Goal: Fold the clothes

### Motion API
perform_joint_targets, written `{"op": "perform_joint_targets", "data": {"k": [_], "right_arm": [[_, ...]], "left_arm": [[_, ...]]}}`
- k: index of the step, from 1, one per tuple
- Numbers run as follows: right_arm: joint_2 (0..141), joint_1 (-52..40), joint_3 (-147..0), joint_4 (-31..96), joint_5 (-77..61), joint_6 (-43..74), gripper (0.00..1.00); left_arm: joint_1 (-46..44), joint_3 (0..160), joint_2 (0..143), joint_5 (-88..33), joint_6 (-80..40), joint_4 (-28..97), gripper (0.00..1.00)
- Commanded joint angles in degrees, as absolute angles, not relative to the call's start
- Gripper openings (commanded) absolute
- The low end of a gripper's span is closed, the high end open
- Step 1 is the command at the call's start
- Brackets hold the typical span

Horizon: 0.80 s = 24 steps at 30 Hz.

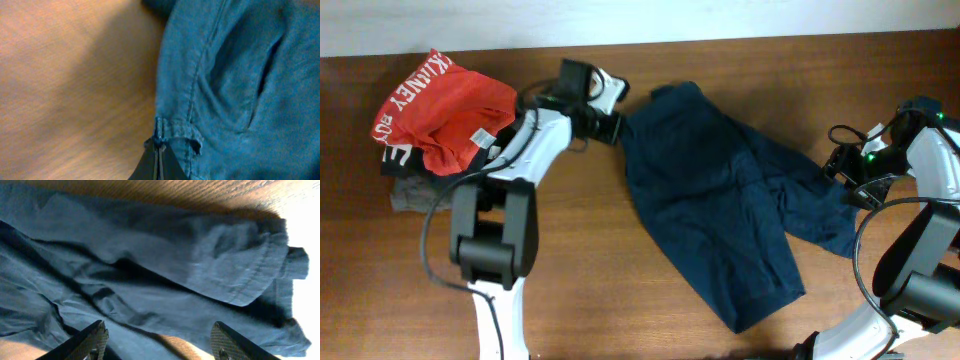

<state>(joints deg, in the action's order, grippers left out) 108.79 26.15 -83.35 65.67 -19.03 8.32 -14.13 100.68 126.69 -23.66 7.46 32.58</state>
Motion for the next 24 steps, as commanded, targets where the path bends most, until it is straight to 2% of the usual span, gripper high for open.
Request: {"op": "perform_joint_targets", "data": {"k": [1, 9, 12, 16, 19, 21, 22, 24], "right_arm": [[108.1, 25.8, -83.5, 65.8, -19.3, 7.7, 0.71], [108.1, 24.7, -79.5, 64.6, -19.3, 7.7, 0.71], [108.1, 22.5, -75.7, 60.4, -19.5, 7.7, 0.72], [108.1, 17.7, -69.1, 51.9, -22.2, 5.9, 0.79], [108.1, 13.6, -65.0, 44.4, -23.7, 6.0, 0.78], [108.1, 11.5, -63.9, 41.1, -24.0, 6.0, 0.63], [108.1, 10.6, -63.9, 40.5, -23.6, 6.0, 0.5], [107.9, 9.6, -64.2, 40.6, -23.6, 6.0, 0.13]], "left_arm": [[-11.8, 105.9, 116.6, -22.0, 8.4, 35.6, 0.0], [-11.4, 106.0, 108.1, -0.1, 8.7, 52.0, 0.0], [-11.4, 105.9, 108.1, 0.0, 8.9, 55.9, 0.0], [-11.5, 105.9, 108.4, 0.0, 8.9, 56.5, 0.0], [-11.5, 105.9, 108.4, 0.0, 8.9, 56.1, 0.0], [-11.5, 105.9, 108.4, 0.0, 8.9, 56.1, 0.0], [-11.5, 105.9, 108.4, 0.0, 8.9, 56.1, 0.0], [-11.4, 105.9, 108.4, 0.0, 8.9, 56.1, 0.0]]}}
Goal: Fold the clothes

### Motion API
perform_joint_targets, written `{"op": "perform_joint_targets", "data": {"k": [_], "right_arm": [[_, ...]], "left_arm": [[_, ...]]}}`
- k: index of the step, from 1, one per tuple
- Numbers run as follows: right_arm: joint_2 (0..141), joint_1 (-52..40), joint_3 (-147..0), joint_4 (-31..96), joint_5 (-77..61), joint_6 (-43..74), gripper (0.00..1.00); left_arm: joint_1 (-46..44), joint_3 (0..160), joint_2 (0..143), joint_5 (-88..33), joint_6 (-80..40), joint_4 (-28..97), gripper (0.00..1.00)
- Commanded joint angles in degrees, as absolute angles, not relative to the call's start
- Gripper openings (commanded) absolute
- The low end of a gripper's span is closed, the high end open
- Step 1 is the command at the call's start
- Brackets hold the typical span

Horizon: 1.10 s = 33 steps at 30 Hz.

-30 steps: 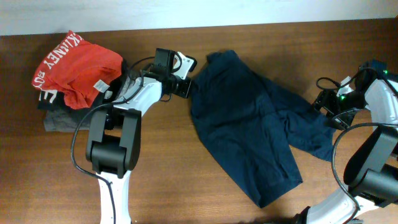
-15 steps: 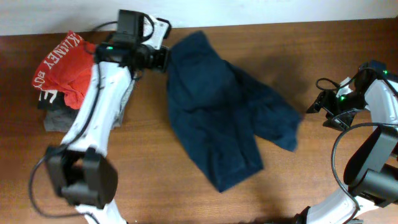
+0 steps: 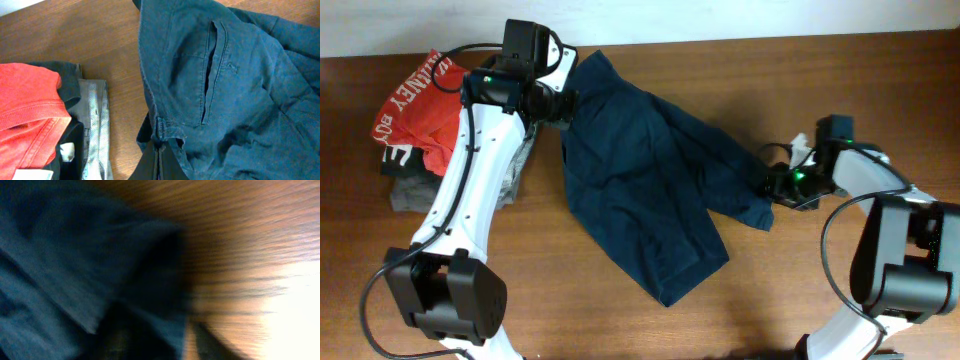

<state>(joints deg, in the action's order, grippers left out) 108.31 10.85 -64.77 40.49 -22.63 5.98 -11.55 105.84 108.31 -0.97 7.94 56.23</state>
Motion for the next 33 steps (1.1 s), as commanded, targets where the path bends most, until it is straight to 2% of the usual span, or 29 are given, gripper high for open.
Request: {"op": "perform_joint_targets", "data": {"k": [1, 9, 14, 19, 20, 21, 22, 25, 30, 33], "right_arm": [[107.6, 9.7, -64.9, 41.5, -23.6, 6.0, 0.04], [97.3, 15.8, -82.0, 51.7, -21.6, 3.2, 0.04], [91.0, 19.1, -92.6, 52.5, -16.7, 3.2, 0.04], [89.3, 18.9, -95.8, 54.4, -16.9, 3.2, 0.04], [89.8, 18.2, -95.4, 55.5, -17.2, 3.3, 0.11], [90.5, 17.2, -94.7, 56.8, -17.4, 3.4, 0.26], [91.4, 16.2, -93.8, 57.7, -17.4, 3.5, 0.34], [95.3, 12.6, -89.3, 59.1, -17.3, 4.9, 0.5], [103.4, 9.0, -81.8, 56.1, -17.3, 9.9, 0.53], [108.4, 7.8, -79.6, 53.3, -17.4, 11.3, 0.61]], "left_arm": [[-11.4, 105.9, 108.3, 0.1, 8.9, 56.1, 0.0], [-11.4, 106.4, 105.3, 0.1, 8.9, 56.0, 0.0], [-11.4, 106.7, 102.1, 1.0, 8.9, 56.2, 0.01], [-11.4, 106.7, 100.6, 1.3, 8.9, 56.3, 0.07], [-11.4, 106.7, 100.6, 1.3, 8.8, 56.3, 0.07], [-11.4, 106.7, 100.7, 1.3, 8.8, 56.3, 0.07], [-11.4, 106.7, 100.7, 1.3, 8.8, 56.3, 0.07], [-11.4, 106.7, 100.7, 1.3, 8.8, 56.2, 0.07], [-11.5, 106.7, 100.7, 0.9, 8.9, 56.2, 0.08], [-11.4, 106.6, 101.3, -3.0, 8.9, 55.6, 0.2]]}}
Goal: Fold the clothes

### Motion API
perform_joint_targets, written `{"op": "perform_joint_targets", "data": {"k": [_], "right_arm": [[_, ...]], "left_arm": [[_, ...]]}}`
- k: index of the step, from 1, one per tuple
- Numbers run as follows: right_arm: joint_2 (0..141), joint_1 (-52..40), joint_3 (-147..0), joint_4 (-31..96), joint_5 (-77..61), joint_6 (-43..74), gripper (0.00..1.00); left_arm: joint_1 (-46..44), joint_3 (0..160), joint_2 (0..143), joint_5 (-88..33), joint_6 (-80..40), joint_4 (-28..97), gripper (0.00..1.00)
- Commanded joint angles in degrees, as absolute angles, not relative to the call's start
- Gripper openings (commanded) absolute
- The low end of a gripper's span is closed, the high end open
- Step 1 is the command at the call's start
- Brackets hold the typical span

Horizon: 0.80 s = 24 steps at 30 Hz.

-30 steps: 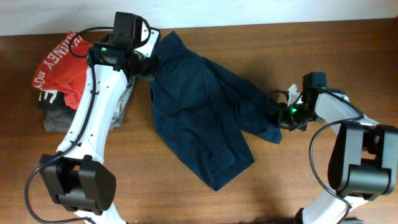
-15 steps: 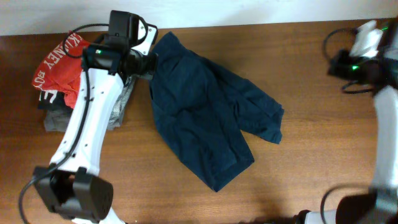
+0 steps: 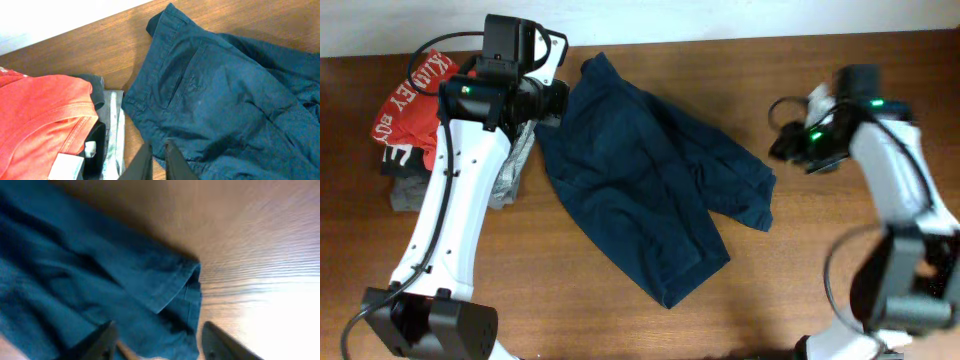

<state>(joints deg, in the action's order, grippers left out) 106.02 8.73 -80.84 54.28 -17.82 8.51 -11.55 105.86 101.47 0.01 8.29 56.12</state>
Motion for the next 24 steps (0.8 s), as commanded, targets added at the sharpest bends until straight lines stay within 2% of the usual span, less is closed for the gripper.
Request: {"op": "perform_joint_targets", "data": {"k": [1, 5, 6, 7, 9, 13, 19, 24], "right_arm": [[110.0, 7.5, -79.5, 52.9, -17.5, 11.3, 0.62], [113.8, 7.4, -79.5, 51.9, -17.5, 11.2, 0.44], [114.3, 7.5, -79.5, 51.6, -17.3, 11.2, 0.27], [114.5, 7.5, -79.5, 51.5, -17.0, 11.2, 0.15], [114.5, 7.6, -79.5, 51.7, -14.8, 11.2, 0.08], [114.3, 8.4, -79.5, 53.8, -11.6, 11.2, 0.04], [114.3, 10.3, -79.5, 57.9, -10.2, 10.2, 0.04], [114.3, 10.2, -79.5, 59.6, -10.2, 8.8, 0.13]], "left_arm": [[-11.5, 106.5, 102.0, -5.1, 8.9, 55.2, 0.25], [-11.6, 106.1, 106.4, -7.3, 8.9, 53.5, 0.42], [-11.6, 106.1, 108.0, -7.3, 8.9, 52.5, 0.45], [-11.6, 106.1, 109.9, -7.3, 8.9, 50.9, 0.49], [-11.6, 106.1, 113.0, -7.3, 8.9, 47.1, 0.56], [-11.4, 106.1, 119.4, -7.3, 8.9, 36.5, 0.68], [-11.4, 106.1, 129.0, -7.1, 8.9, 22.0, 0.69], [-11.4, 106.1, 132.6, -7.1, 8.6, 13.2, 0.69]]}}
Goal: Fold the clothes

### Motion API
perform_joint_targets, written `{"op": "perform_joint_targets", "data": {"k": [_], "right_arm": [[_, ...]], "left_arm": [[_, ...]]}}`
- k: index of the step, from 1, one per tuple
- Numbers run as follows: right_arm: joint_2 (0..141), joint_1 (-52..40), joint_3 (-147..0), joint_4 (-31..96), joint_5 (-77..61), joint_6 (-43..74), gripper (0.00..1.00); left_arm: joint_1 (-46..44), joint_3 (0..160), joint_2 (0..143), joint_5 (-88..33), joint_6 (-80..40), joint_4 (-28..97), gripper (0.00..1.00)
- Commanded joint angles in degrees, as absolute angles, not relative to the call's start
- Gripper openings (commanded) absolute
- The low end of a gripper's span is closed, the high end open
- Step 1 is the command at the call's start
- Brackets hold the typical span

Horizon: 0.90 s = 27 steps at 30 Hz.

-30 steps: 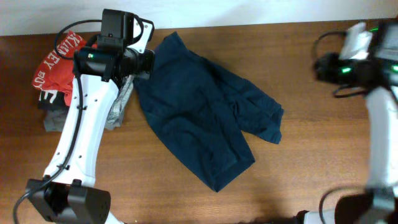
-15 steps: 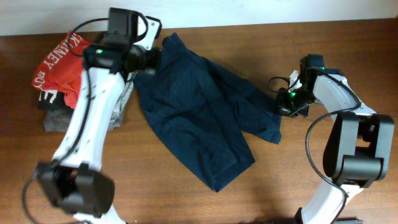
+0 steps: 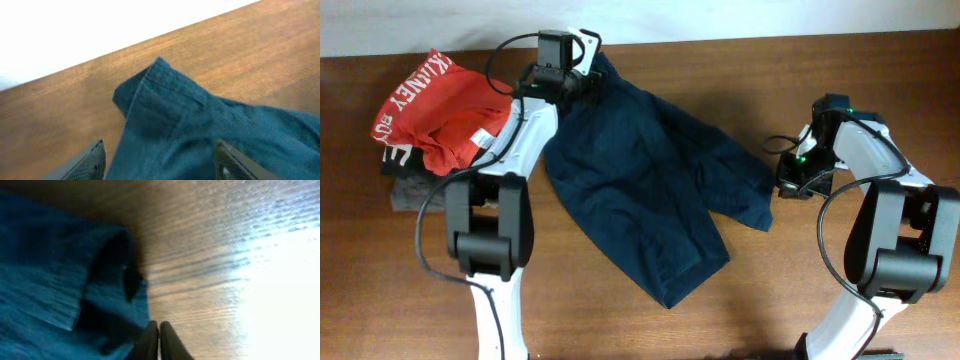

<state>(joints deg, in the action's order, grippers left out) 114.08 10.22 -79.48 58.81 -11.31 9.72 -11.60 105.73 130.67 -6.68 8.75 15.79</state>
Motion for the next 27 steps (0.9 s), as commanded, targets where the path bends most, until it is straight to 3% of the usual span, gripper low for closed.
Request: {"op": "perform_joint_targets", "data": {"k": [1, 6, 8, 15, 23, 27], "right_arm": [[114.3, 10.2, -79.5, 59.7, -10.2, 8.8, 0.15], [114.3, 10.2, -79.5, 59.6, -10.2, 8.8, 0.19], [114.3, 10.2, -79.5, 59.6, -10.2, 8.8, 0.19], [114.3, 10.2, -79.5, 59.2, -10.3, 8.9, 0.19], [114.3, 10.2, -79.5, 58.2, -12.7, 8.7, 0.19], [114.4, 9.7, -79.5, 58.7, -26.2, 0.6, 0.22]], "left_arm": [[-11.4, 106.1, 133.2, -7.2, 8.6, 12.3, 0.67], [-11.4, 106.1, 135.3, -7.8, 8.6, 10.7, 0.6], [-11.4, 106.1, 136.0, -8.2, 8.6, 10.5, 0.51], [-11.0, 107.9, 133.8, -16.3, 8.6, 12.7, 0.0], [-9.5, 114.5, 124.8, -16.1, 8.6, 24.4, 0.0], [-9.2, 115.1, 120.6, -16.1, 8.6, 32.1, 0.0]]}}
